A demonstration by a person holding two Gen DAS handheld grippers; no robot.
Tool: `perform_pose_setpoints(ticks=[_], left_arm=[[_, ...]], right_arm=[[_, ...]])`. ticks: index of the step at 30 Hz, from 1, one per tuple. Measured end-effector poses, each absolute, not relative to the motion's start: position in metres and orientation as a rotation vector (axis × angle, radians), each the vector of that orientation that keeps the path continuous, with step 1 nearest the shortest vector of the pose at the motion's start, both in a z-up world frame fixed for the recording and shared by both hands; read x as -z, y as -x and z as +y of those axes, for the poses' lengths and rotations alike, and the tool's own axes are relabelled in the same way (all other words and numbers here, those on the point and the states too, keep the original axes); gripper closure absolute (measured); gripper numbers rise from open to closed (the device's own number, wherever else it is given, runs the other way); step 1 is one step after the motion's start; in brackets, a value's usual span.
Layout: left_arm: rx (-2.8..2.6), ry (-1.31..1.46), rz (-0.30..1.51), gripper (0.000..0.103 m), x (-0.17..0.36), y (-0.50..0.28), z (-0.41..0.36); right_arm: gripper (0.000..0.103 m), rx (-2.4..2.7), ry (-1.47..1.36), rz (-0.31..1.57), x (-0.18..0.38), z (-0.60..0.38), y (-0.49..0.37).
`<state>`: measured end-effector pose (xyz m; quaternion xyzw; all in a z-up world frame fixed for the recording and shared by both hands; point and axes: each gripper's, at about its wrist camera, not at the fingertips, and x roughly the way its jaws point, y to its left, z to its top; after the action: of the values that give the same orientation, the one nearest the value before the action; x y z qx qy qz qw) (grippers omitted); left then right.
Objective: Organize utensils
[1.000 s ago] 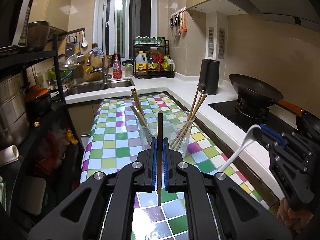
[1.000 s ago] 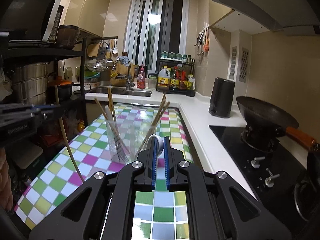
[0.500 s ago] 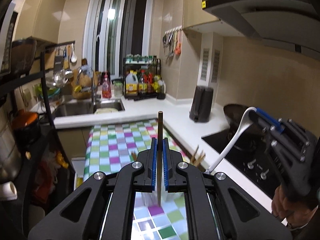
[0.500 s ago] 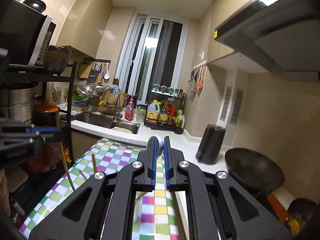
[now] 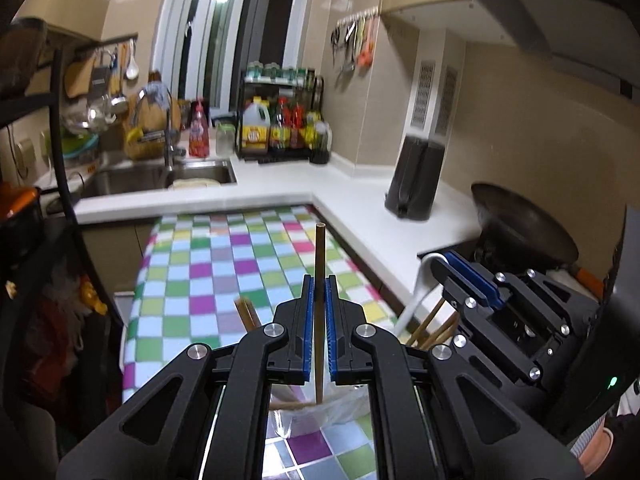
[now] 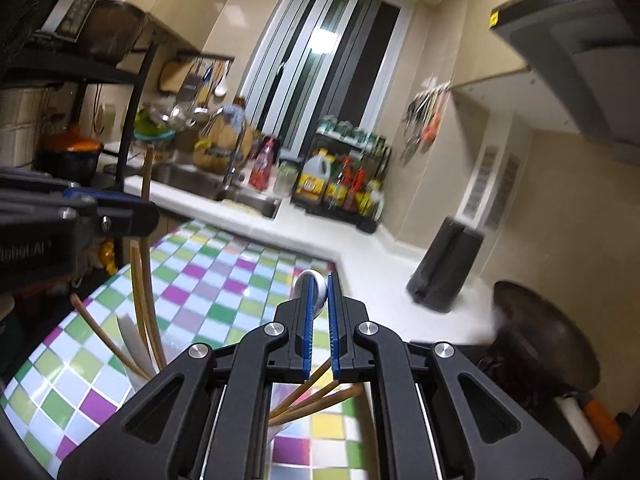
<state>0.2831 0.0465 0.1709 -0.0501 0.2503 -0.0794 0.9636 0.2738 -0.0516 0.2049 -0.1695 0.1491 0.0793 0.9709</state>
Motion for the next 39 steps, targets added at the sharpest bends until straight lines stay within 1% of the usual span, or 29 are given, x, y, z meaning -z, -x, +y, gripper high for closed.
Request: perform_pose_setpoints(ticks=[4,5,6,8,9,10,11,12,13,14,15,16,17,18,19,20,21,24,27,30,32,35,39], left_arm=[[0.175,0.086,0.555,0.096,-0.151,-0.289,0.045],[0.176,0.084,0.55,0.09,-0.151,-0.286,0.045],[0.176,0.085,0.539,0.078,-0.154,-0.282,0.046],[0.171,0.088,0.508,0.07,-0.163,-0.27,0.048],[0.165,0.091,0.485,0.069,-0.17,-0.261,0.05],[0.161,0.095,0.468,0.069,-0.176,-0.255,0.05],[0.155,0.101,0.446,0.065,-0.182,-0.244,0.052],[0.147,0.105,0.423,0.059,-0.188,-0.232,0.053],[0.137,0.107,0.399,0.054,-0.191,-0.221,0.053],[0.118,0.11,0.375,0.046,-0.193,-0.207,0.054],[0.094,0.115,0.355,0.04,-0.193,-0.193,0.055],[0.078,0.122,0.343,0.037,-0.191,-0.182,0.055],[0.059,0.135,0.332,0.031,-0.186,-0.17,0.055],[0.036,0.147,0.326,0.025,-0.179,-0.159,0.054],[0.005,0.153,0.323,0.023,-0.168,-0.147,0.052],[-0.02,0.154,0.329,0.016,-0.158,-0.138,0.05],[-0.042,0.158,0.341,0.011,-0.144,-0.129,0.046],[-0.084,0.158,0.396,0.008,-0.109,-0.117,0.033],[-0.116,0.136,0.445,0.008,-0.083,-0.118,0.022],[-0.152,0.156,0.456,0.008,-0.072,-0.116,0.023],[-0.161,0.172,0.445,0.008,-0.069,-0.115,0.025],[-0.175,0.161,0.451,0.008,-0.062,-0.114,0.025],[-0.187,0.147,0.473,0.008,-0.055,-0.115,0.027]], right_arm=[[0.095,-0.22,0.345,0.4,-0.181,-0.047,-0.289],[0.094,-0.222,0.341,0.406,-0.179,-0.047,-0.288],[0.093,-0.221,0.334,0.399,-0.18,-0.049,-0.285],[0.086,-0.221,0.325,0.379,-0.183,-0.053,-0.277],[0.075,-0.225,0.314,0.371,-0.19,-0.058,-0.27],[0.067,-0.228,0.302,0.366,-0.192,-0.061,-0.266],[0.066,-0.233,0.283,0.357,-0.199,-0.066,-0.258],[0.066,-0.238,0.263,0.346,-0.206,-0.072,-0.248],[0.063,-0.241,0.246,0.336,-0.21,-0.077,-0.24],[0.06,-0.243,0.222,0.324,-0.216,-0.084,-0.227],[0.049,-0.246,0.201,0.316,-0.218,-0.09,-0.217],[0.035,-0.245,0.173,0.307,-0.219,-0.098,-0.203],[0.027,-0.239,0.144,0.302,-0.217,-0.105,-0.19],[0.017,-0.229,0.112,0.301,-0.212,-0.112,-0.177],[0.011,-0.222,0.086,0.304,-0.206,-0.117,-0.168],[0.009,-0.211,0.061,0.313,-0.196,-0.123,-0.157],[0.007,-0.205,0.054,0.327,-0.184,-0.126,-0.149],[0.005,-0.186,0.06,0.339,-0.155,-0.134,-0.133],[0.005,-0.174,0.066,0.328,-0.127,-0.142,-0.126],[0.005,-0.159,0.054,0.338,-0.107,-0.15,-0.13],[0.005,-0.121,0.066,0.344,-0.101,-0.152,-0.135],[0.005,-0.131,-0.011,0.4,-0.097,-0.16,-0.14],[0.005,-0.139,0.024,0.392,-0.093,-0.155,-0.139]])
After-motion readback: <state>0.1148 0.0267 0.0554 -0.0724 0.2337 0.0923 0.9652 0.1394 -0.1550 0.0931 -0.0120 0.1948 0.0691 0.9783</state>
